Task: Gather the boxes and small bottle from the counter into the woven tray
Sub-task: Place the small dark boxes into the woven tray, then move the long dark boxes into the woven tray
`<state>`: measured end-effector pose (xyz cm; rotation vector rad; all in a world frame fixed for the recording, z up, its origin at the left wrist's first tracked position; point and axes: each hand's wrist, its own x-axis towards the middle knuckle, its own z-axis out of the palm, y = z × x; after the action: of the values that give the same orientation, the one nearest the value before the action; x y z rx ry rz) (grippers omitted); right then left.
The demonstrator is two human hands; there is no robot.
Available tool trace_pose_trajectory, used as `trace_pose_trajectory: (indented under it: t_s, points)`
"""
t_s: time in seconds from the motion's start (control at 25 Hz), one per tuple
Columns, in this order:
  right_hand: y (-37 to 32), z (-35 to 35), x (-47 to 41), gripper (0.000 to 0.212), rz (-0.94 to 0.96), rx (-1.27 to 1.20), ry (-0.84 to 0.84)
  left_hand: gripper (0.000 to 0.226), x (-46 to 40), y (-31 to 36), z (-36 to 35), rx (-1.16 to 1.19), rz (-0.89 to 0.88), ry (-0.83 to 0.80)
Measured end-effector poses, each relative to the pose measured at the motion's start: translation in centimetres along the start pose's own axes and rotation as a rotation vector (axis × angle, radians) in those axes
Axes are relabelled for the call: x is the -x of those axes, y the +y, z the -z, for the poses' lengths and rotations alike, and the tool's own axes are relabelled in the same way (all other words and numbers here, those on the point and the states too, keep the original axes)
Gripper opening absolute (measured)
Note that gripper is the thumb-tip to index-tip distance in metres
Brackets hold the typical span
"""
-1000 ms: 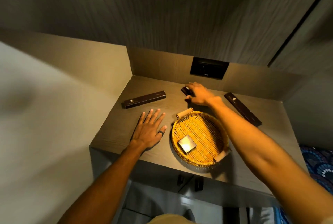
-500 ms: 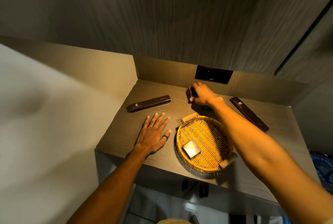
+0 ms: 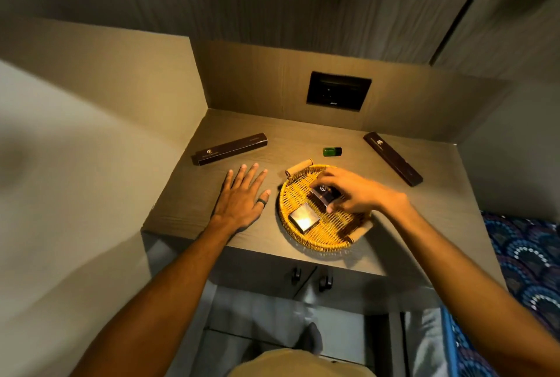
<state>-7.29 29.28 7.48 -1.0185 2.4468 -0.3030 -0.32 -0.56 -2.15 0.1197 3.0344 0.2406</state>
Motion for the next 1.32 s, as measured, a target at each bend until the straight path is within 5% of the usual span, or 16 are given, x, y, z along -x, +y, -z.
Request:
trace_pose_trajectory:
  t_s: [0.64, 0.84, 1.0, 1.16, 1.32]
  points:
    - [-0.4, -3.1, -0.5, 0.078, 0.0, 0.116, 0.053, 0.065, 0.0, -0.1, 0.1, 0.016, 0.001, -0.016]
    - [1.0, -1.7, 0.9, 0.078, -0.051, -0.106, 0.161, 0.065, -0.1, -0.4, -0.1, 0.024, -0.001, -0.004]
    - [4.3, 0.6, 2.3, 0.068, -0.418, 0.066, 0.568, 0.065, -0.4, -0.3, -0.5, 0.025, -0.002, 0.007]
    - [7.0, 1.0, 2.7, 0.069, -0.826, -0.006, 0.412, 0.064, -0.4, -0.4, -0.7, 0.029, 0.004, 0.012]
    - [7.9, 0.4, 2.5, 0.056, -0.974, -0.079, 0.425, 0.064, -0.5, -0.4, -0.7, 0.034, 0.012, 0.008]
